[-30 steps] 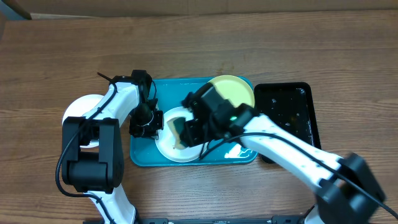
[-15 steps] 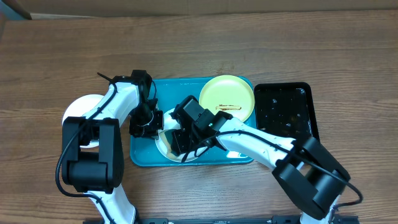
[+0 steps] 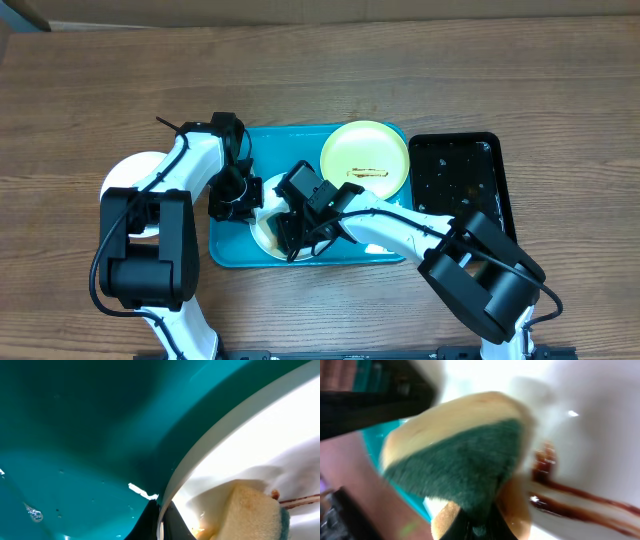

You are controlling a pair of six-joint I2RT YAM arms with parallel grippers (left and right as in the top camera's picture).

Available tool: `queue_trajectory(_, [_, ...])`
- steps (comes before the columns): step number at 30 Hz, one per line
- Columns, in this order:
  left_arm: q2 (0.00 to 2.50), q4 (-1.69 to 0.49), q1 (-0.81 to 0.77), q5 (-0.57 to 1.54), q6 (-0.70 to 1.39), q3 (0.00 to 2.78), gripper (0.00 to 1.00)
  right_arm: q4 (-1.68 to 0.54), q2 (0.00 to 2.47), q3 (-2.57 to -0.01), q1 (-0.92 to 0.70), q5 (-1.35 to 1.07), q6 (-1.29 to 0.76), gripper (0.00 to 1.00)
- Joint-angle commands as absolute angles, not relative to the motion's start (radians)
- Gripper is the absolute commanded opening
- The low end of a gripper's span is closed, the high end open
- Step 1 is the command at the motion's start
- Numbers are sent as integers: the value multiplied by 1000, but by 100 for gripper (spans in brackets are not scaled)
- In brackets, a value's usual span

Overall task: Clean dirty plates on tray and stack at the side
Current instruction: 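Scrub the white plate with the sponge in the right gripper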

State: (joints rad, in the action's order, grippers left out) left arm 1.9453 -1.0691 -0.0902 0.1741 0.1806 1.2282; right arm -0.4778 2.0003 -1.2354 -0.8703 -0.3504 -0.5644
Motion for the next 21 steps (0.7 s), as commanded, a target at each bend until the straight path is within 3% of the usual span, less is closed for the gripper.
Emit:
queue_trajectory(1, [1959,-1048,-99,184,206,1204,4,-549,2020,-1230,-844,-129,-669,4])
queue_trajectory(21, [1959,-1067,-99,154,206,1203,4,-760,2016,-1266,-651,-79,-685,4])
